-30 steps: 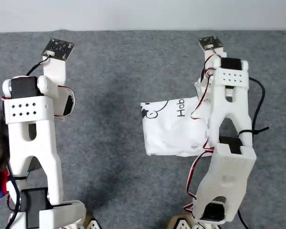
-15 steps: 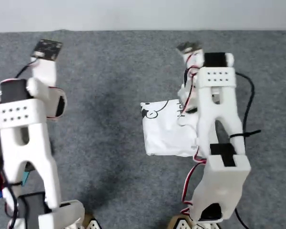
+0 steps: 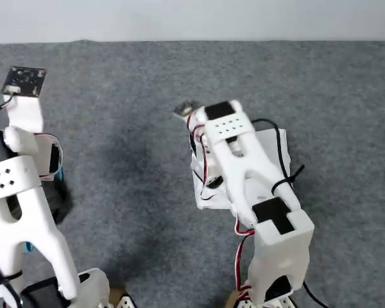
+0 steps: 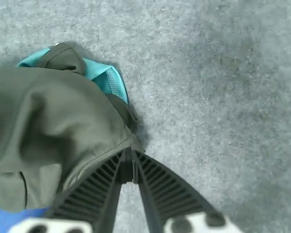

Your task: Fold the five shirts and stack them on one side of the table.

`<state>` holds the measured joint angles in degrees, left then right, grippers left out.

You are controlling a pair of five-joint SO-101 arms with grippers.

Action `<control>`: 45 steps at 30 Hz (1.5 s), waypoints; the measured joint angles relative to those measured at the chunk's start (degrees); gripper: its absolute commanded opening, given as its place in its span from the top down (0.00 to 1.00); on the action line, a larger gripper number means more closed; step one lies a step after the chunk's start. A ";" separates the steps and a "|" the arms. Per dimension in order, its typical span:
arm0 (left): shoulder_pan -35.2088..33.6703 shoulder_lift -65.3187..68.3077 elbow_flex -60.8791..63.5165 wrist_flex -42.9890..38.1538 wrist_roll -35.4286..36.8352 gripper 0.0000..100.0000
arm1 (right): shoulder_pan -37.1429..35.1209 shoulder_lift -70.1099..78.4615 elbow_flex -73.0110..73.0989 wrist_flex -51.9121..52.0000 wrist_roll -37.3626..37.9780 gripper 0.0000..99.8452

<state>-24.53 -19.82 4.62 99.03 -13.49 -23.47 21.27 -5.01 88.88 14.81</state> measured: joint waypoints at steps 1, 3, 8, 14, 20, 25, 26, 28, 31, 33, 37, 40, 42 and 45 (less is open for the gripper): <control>-0.18 0.00 0.00 0.00 0.00 1.00 | 0.00 1.05 0.97 -1.67 -0.09 0.99; -0.18 0.00 0.00 0.00 -0.09 1.00 | 0.00 2.90 1.32 -3.60 -0.09 0.99; -0.09 0.00 0.00 0.00 -0.09 1.00 | 0.00 3.16 -2.46 -1.41 -0.09 0.98; -0.09 0.00 0.00 0.00 -0.09 1.00 | 3.08 -1.67 -9.85 5.01 -0.09 0.85; -0.09 0.00 0.00 0.00 -0.09 1.00 | 14.59 -2.02 -10.46 5.98 -4.13 0.69; -0.09 0.00 0.00 0.00 -0.09 1.00 | 21.19 0.88 -10.46 1.23 -9.14 0.68; -0.09 0.00 0.00 0.00 -0.09 1.00 | 21.63 2.11 -10.46 0.18 -10.20 0.68; -0.09 0.00 1.05 0.00 -0.09 1.00 | 21.98 4.57 -10.46 -1.76 -12.04 0.68; 1.14 0.00 3.25 -0.35 -0.09 1.00 | 22.07 8.44 -10.46 -4.40 -14.51 0.68; 2.37 0.00 4.57 -0.53 -0.09 1.00 | 22.15 10.81 -10.46 -6.07 -15.82 0.68; 4.57 0.00 5.19 -0.53 -0.09 1.00 | 22.24 14.77 -10.73 -7.74 -16.70 0.68; 5.10 0.00 5.19 -0.70 -0.09 1.00 | 22.24 16.00 -11.96 -7.74 -16.70 0.76; 5.10 0.00 5.19 -0.70 -0.09 1.00 | 22.24 16.09 -12.22 -7.12 -16.70 0.87; 5.10 0.00 5.19 -0.70 -0.09 1.00 | 22.77 16.53 -13.10 -6.07 -16.70 0.99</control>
<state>-19.43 -19.82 9.80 98.33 -13.58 -0.70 37.80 -18.11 82.81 -1.89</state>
